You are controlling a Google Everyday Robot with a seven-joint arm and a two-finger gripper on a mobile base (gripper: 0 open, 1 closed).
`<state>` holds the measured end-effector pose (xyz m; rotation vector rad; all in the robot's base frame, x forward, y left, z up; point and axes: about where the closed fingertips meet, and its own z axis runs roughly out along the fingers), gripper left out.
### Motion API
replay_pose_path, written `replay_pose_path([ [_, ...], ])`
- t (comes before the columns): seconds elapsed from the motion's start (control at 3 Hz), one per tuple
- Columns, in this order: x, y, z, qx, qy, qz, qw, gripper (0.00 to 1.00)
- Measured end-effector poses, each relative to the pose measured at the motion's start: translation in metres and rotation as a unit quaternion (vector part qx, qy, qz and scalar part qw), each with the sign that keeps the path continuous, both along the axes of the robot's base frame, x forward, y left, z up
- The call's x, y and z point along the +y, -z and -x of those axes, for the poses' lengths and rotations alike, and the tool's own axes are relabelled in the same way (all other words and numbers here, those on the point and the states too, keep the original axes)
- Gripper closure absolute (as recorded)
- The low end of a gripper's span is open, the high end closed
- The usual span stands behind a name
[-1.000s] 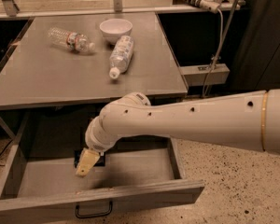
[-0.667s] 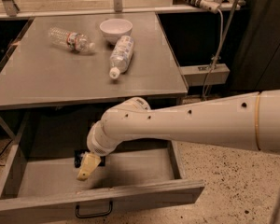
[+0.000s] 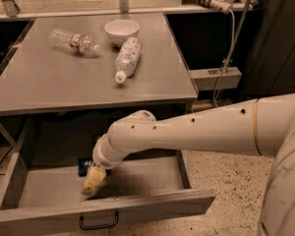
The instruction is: Pick rxbar blueberry from top drawer and place on counter
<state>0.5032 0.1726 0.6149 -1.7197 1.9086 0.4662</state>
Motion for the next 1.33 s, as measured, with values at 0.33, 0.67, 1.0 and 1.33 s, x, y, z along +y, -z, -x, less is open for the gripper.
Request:
replay_pose_path([
  [0.33,0.0040,0.0148,-0.0008,0.014,0.001,-0.005,0.9999,0.00],
  [0.67,0.0055,0.0243,-0.0019,0.023,0.005,-0.002,0.9997,0.00],
  [1.0,0.0055,0.0243,-0.0019,0.023,0.005,-0.002,0.9997,0.19],
  [1.33,0.0055,0.0243,-0.0019,0.023,0.005,-0.002,0.9997,0.42],
])
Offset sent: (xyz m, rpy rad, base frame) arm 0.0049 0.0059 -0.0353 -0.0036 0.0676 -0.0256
